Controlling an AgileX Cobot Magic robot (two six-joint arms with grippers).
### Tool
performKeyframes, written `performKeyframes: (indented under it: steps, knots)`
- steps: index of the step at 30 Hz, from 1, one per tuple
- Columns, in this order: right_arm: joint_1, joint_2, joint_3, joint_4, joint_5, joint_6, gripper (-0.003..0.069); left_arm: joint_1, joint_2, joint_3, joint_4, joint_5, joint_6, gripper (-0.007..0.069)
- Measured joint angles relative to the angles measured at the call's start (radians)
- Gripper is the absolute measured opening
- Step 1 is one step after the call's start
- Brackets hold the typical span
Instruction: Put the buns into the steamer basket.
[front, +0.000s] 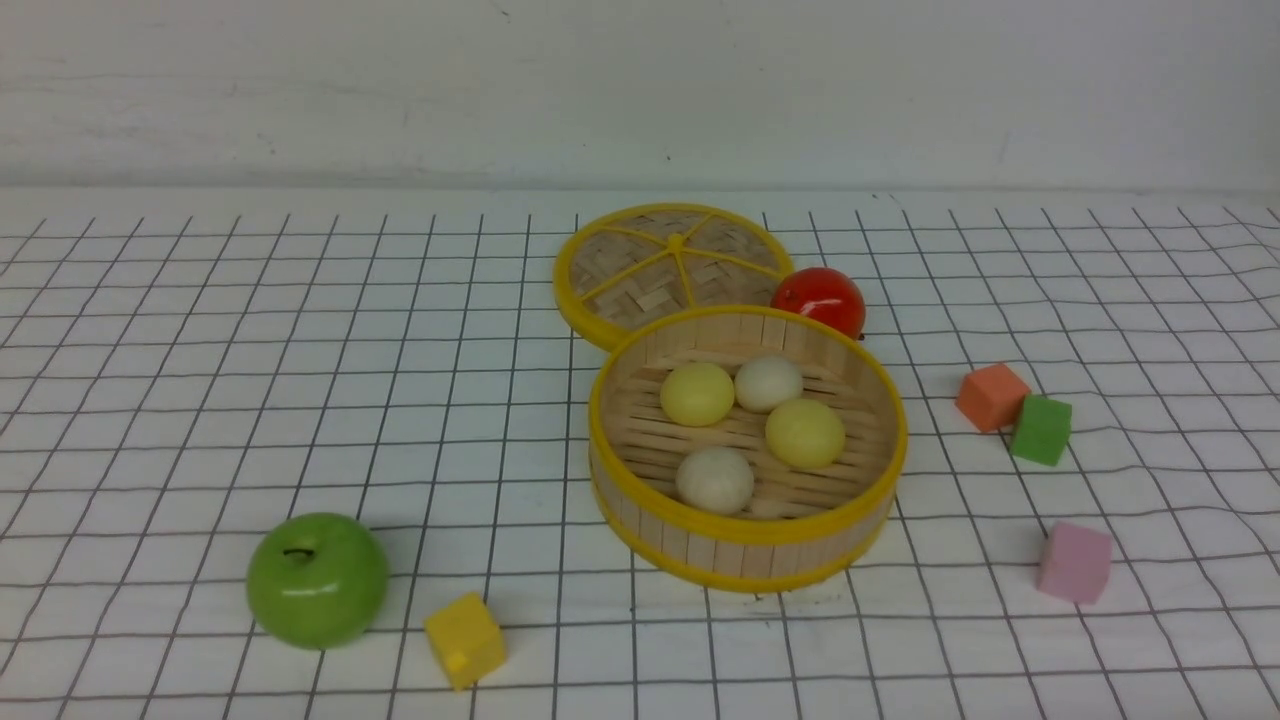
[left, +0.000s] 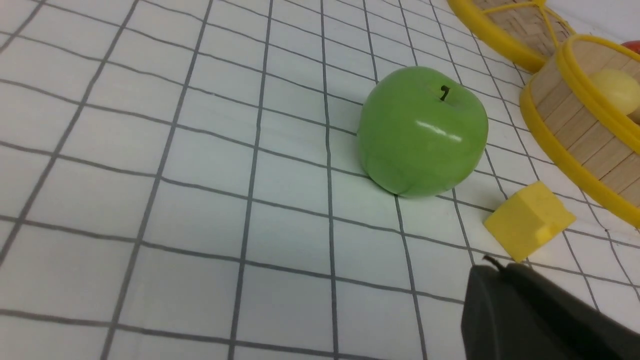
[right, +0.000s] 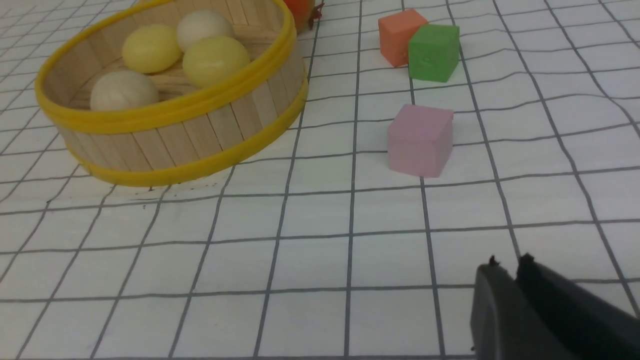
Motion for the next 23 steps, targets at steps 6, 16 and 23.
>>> performKeyframes:
  steps: [6,16,23]
  knots:
    - [0.000,0.000,0.000,0.000,0.000,0.000,0.0053,0.000,0.000,0.000,0.000,0.000,0.000,-0.0013]
    - [0.000,0.000,0.000,0.001,0.000,0.000,0.0053,0.000,0.000,0.000,0.000,0.000,0.000,-0.0005]
    - [0.000,0.000,0.000,0.001,0.000,0.000,0.0057,0.000,0.000,0.000,0.000,0.000,0.000,-0.0003]
